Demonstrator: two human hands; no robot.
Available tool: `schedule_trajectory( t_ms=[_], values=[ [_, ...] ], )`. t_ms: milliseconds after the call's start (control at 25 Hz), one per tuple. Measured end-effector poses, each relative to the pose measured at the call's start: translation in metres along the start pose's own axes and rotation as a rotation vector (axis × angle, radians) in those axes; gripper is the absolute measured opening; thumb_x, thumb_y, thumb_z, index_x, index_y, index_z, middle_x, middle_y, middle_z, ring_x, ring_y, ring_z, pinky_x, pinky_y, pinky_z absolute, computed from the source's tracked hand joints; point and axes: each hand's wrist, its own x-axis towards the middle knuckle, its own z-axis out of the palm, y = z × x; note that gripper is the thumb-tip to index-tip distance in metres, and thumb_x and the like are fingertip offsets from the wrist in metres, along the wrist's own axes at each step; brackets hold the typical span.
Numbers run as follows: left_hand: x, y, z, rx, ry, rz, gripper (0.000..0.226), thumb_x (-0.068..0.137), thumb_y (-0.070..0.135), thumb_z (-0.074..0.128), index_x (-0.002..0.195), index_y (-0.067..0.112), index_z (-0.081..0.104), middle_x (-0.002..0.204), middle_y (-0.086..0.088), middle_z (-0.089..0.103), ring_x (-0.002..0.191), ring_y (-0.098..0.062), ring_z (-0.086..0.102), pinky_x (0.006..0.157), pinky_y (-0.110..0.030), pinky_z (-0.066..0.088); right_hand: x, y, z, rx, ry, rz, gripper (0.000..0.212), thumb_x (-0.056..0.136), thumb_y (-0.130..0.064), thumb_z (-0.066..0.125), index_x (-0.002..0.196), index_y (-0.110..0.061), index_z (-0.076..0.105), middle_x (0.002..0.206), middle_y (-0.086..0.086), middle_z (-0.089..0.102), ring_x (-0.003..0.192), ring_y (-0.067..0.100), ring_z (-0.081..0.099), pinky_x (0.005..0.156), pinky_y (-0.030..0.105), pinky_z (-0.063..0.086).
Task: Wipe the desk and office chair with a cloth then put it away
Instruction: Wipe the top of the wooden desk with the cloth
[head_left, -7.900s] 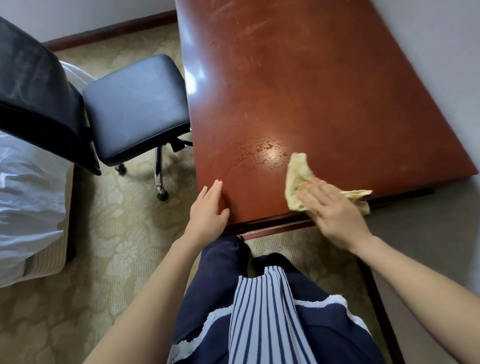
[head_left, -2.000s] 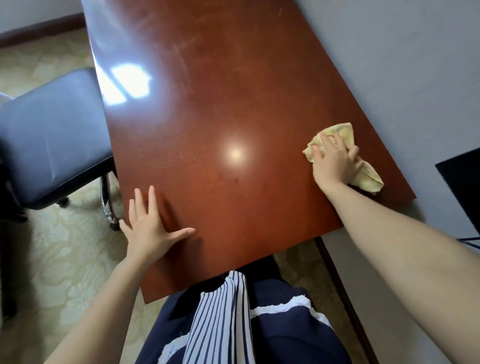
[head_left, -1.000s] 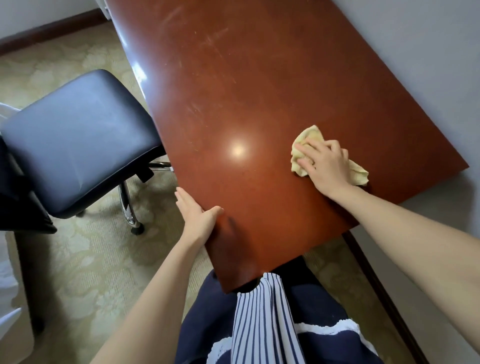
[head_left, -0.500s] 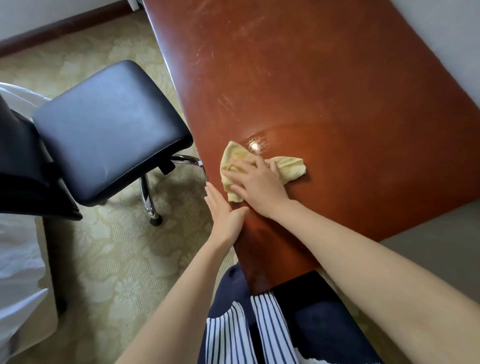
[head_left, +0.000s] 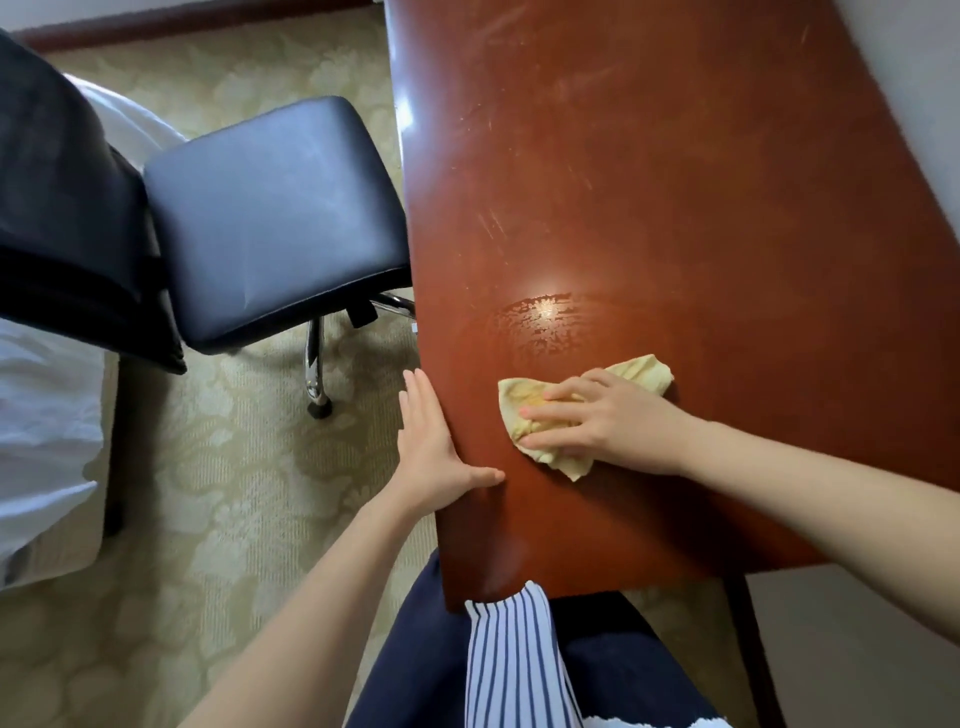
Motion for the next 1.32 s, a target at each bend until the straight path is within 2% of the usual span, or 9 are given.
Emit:
schedule_trajectory(
  t_ms=[200, 320, 440, 520, 760, 880, 1120, 1200, 1320],
  values=[
    [0.002, 0.001, -0.02, 0.261, -0.072, -0.065, 0.15, 0.054, 0.048, 0.087, 0.144, 0.019, -0.03, 0.155, 0.009, -0.027, 0.142, -0.018, -0.024, 0.113, -0.057, -0.005, 0.055, 0.06, -0.007, 0.03, 0.056, 0.122, 0.033, 0.079, -0.017, 0.076, 0.112, -0.021, 0.071, 0.121, 0.005, 0.066, 0.098, 0.038, 0.062, 0.073, 0.047, 0.051],
    [-0.001, 0.004, -0.033, 0.408, -0.107, -0.094, 0.147, 0.056, 0.041, 0.088, 0.145, 0.019, -0.027, 0.157, 0.01, -0.021, 0.144, -0.022, -0.021, 0.113, -0.06, -0.004, 0.102, 0.089, -0.007, 0.114, 0.082, 0.465, 0.033, 0.093, -0.032, 0.057, 0.127, -0.034, 0.059, 0.139, -0.009, 0.051, 0.121, 0.031, 0.043, 0.091, 0.039, 0.034],
    [-0.004, 0.009, -0.038, 0.577, -0.14, -0.109, 0.148, 0.057, 0.036, 0.089, 0.145, 0.015, -0.027, 0.158, 0.006, -0.019, 0.144, -0.024, -0.018, 0.113, -0.06, -0.003, 0.14, 0.086, 0.001, 0.179, 0.138, 0.788, 0.031, 0.097, -0.038, 0.047, 0.126, -0.038, 0.057, 0.142, -0.013, 0.045, 0.125, 0.026, 0.033, 0.096, 0.038, 0.025],
    [-0.006, 0.013, -0.038, 0.672, -0.157, -0.126, 0.148, 0.056, 0.035, 0.089, 0.145, 0.012, -0.028, 0.157, 0.004, -0.022, 0.145, -0.024, -0.018, 0.113, -0.058, -0.003, 0.15, 0.065, 0.005, 0.189, 0.173, 0.876, 0.028, 0.096, -0.038, 0.047, 0.122, -0.037, 0.059, 0.141, -0.011, 0.046, 0.125, 0.027, 0.033, 0.097, 0.039, 0.023],
    [-0.005, 0.019, -0.049, 0.844, -0.243, -0.153, 0.144, 0.06, 0.038, 0.086, 0.145, 0.012, -0.027, 0.155, 0.005, -0.027, 0.144, -0.024, -0.021, 0.114, -0.059, 0.001, 0.115, -0.014, 0.023, 0.148, 0.12, 0.539, 0.034, 0.092, -0.04, 0.054, 0.125, -0.035, 0.059, 0.137, -0.007, 0.052, 0.122, 0.029, 0.042, 0.097, 0.041, 0.025],
    [-0.006, 0.018, -0.052, 0.878, -0.236, -0.154, 0.121, 0.076, 0.016, 0.073, 0.144, 0.014, -0.028, 0.154, 0.004, -0.031, 0.143, -0.024, -0.024, 0.115, -0.059, 0.005, 0.079, -0.047, 0.025, 0.143, 0.093, 0.348, 0.031, 0.084, -0.038, 0.065, 0.114, -0.031, 0.067, 0.126, -0.005, 0.062, 0.11, 0.03, 0.055, 0.092, 0.043, 0.037],
    [-0.007, 0.019, -0.048, 0.846, -0.188, -0.139, 0.095, 0.083, 0.004, 0.047, 0.147, 0.014, -0.022, 0.156, 0.003, -0.026, 0.143, -0.024, -0.022, 0.116, -0.055, 0.006, 0.002, -0.043, 0.021, 0.138, 0.058, -0.091, 0.028, 0.088, -0.041, 0.049, 0.1, -0.034, 0.073, 0.114, -0.011, 0.068, 0.097, 0.02, 0.065, 0.083, 0.034, 0.046],
    [-0.009, 0.02, -0.046, 0.831, -0.157, -0.138, 0.091, 0.083, 0.001, 0.042, 0.148, 0.014, -0.021, 0.156, 0.003, -0.025, 0.144, -0.024, -0.022, 0.116, -0.055, 0.005, -0.01, -0.019, 0.014, 0.088, 0.035, -0.13, 0.024, 0.087, -0.04, 0.054, 0.101, -0.034, 0.073, 0.114, -0.011, 0.068, 0.094, 0.019, 0.066, 0.078, 0.032, 0.05],
    [-0.009, 0.018, -0.042, 0.853, -0.055, -0.109, 0.085, 0.085, 0.002, 0.039, 0.149, 0.014, -0.016, 0.157, 0.002, -0.022, 0.144, -0.025, -0.02, 0.116, -0.054, 0.006, -0.021, 0.02, 0.004, 0.093, 0.074, 0.029, 0.029, 0.074, -0.032, 0.079, 0.102, -0.027, 0.075, 0.115, -0.004, 0.069, 0.091, 0.026, 0.067, 0.075, 0.038, 0.053]
  ],
)
